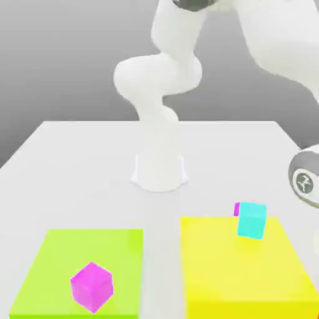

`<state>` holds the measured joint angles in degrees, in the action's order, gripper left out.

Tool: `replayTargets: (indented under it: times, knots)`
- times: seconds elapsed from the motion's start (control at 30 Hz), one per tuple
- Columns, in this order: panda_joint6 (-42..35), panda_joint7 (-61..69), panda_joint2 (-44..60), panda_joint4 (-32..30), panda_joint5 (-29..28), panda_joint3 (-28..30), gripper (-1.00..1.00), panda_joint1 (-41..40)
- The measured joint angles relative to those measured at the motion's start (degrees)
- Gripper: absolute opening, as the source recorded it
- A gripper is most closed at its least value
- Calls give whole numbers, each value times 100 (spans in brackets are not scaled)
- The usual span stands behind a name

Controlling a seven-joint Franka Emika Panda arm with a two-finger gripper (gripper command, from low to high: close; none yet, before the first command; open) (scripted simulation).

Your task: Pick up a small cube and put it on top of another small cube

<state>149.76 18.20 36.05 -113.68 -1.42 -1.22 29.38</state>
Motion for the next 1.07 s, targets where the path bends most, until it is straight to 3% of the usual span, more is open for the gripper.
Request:
replayTargets:
  times: [0.2, 0.37, 0.8, 0.93, 0.97, 1.07]
  knots:
    - [-1, 7, 17, 4, 1, -1, -100, 2]
    - [-510, 205, -893, -161, 135, -22, -100, -168]
    - [-978, 224, -2970, -1820, 379, 1537, -100, -1881]
    - [-529, 336, -2730, -2241, 624, 1857, -100, -2453]
    - [-366, 389, -2589, -2282, 702, 1838, 100, -2492]
    - [-367, 389, -2589, -2282, 702, 1838, 100, -2492]
